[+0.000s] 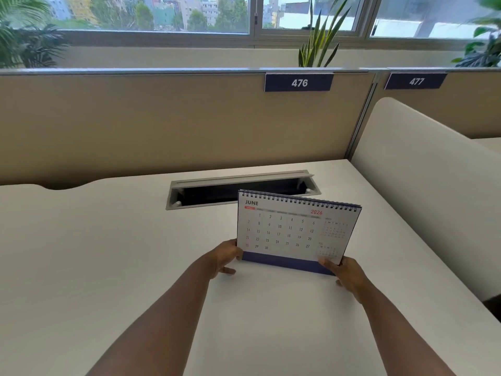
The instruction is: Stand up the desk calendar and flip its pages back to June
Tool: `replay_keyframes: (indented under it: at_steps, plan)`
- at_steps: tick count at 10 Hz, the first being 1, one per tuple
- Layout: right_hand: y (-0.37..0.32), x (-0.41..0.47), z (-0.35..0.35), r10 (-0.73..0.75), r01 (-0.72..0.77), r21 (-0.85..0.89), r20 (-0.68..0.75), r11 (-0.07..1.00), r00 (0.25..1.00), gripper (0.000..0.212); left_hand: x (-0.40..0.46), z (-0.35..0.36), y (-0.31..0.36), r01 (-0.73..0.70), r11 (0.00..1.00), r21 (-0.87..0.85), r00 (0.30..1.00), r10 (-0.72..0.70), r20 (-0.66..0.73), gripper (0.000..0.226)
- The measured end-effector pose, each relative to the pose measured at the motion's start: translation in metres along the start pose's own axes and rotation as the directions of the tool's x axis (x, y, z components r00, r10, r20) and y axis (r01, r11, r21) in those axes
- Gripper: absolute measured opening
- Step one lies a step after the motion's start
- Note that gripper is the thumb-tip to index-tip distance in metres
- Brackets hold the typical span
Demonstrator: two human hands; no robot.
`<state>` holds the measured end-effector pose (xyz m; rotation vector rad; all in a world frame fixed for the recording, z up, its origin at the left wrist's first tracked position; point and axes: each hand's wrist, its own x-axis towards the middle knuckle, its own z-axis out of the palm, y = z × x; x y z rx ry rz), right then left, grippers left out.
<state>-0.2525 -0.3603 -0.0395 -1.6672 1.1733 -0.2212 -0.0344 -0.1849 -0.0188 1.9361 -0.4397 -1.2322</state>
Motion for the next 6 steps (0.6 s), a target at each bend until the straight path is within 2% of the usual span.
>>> replay_keyframes:
  at_steps: [2, 4, 5, 6]
  plan:
    - [-0.003, -0.008, 0.004, -0.013, 0.017, 0.041, -0.103, 0.999, 0.995, 0.043, -0.005, -0.003, 0.008, 0.006, 0.998, 0.061, 0.998, -0.002, -0.055, 0.050]
    - [-0.016, -0.016, -0.007, -0.089, 0.076, -0.075, -0.182, 0.994, 0.979, 0.044, -0.019, -0.012, 0.020, -0.051, 0.997, 0.063, 0.987, 0.060, -0.149, 0.049]
    - [-0.035, -0.024, -0.017, -0.129, 0.098, -0.125, -0.269, 0.987, 0.954, 0.052, -0.028, -0.017, 0.025, -0.093, 0.985, 0.146, 0.948, 0.133, -0.291, 0.047]
    - [-0.052, -0.039, -0.026, -0.174, 0.113, -0.151, -0.500, 0.982, 0.849, 0.059, -0.041, -0.025, 0.027, -0.057, 0.938, 0.343, 0.834, 0.234, -0.500, 0.051]
